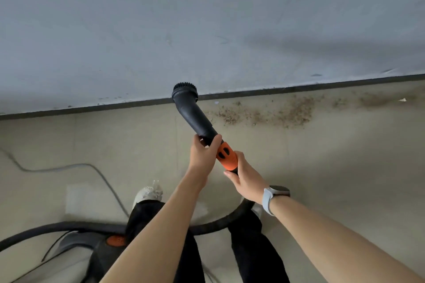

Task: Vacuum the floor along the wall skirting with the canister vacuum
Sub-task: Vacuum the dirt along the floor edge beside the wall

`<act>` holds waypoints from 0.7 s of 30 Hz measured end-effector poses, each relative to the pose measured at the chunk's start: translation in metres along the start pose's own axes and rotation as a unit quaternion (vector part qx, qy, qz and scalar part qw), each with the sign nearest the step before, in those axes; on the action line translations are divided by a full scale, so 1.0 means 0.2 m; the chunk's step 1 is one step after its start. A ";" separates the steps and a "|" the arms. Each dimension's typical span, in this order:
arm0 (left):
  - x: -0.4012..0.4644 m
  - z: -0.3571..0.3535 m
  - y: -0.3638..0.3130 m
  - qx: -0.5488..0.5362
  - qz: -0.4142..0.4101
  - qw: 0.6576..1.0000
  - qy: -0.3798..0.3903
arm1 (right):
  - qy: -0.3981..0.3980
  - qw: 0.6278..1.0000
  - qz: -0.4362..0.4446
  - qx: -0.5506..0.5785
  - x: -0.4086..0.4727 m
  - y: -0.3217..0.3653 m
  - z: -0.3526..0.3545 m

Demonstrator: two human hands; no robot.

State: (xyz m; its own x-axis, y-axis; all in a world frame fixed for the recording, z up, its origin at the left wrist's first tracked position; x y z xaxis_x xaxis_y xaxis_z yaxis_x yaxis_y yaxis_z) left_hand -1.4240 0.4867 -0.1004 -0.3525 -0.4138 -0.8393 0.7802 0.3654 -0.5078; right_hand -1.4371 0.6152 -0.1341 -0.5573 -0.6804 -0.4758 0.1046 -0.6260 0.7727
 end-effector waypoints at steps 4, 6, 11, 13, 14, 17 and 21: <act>0.00 -0.08 -0.04 -0.036 -0.033 0.999 0.000 | 0.008 0.998 0.049 -0.032 0.05 -0.05 0.14; 0.00 -0.09 -0.05 -0.054 -0.039 0.998 -0.003 | 0.021 0.997 0.065 -0.042 0.08 -0.06 0.18; 0.02 -0.03 -0.07 -0.058 -0.041 0.997 0.010 | 0.035 0.996 0.076 -0.031 0.13 -0.04 0.17; 0.05 0.03 -0.03 -0.058 -0.020 0.998 0.003 | 0.051 0.996 0.072 -0.027 0.16 -0.02 0.16; 0.07 0.07 0.01 -0.059 -0.005 0.998 -0.006 | 0.065 0.995 0.067 -0.020 0.18 -0.01 0.14; 0.15 0.16 0.21 -0.045 0.042 0.998 -0.035 | 0.076 0.996 0.034 0.023 0.26 -0.02 0.05; 0.19 0.26 0.62 -0.016 0.100 0.994 -0.049 | 0.063 0.996 -0.006 0.070 0.36 -0.07 -0.18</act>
State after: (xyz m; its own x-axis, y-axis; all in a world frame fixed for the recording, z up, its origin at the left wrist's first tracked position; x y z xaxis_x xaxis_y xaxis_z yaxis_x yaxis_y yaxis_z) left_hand -1.3136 0.4719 -0.1847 -0.1388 -0.4086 -0.9021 0.8119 0.4747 -0.3399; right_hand -1.4489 0.5607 -0.1939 -0.4483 -0.7219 -0.5272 -0.0218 -0.5808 0.8138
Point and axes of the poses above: each hand's wrist, its own x-axis towards the middle knuckle, its own z-axis out of the back of the hand, y = z × x, the point moved 5 cm from there along x, towards the middle knuckle, and after that the axes turned 11 degrees about z, right-handed, at the moved point
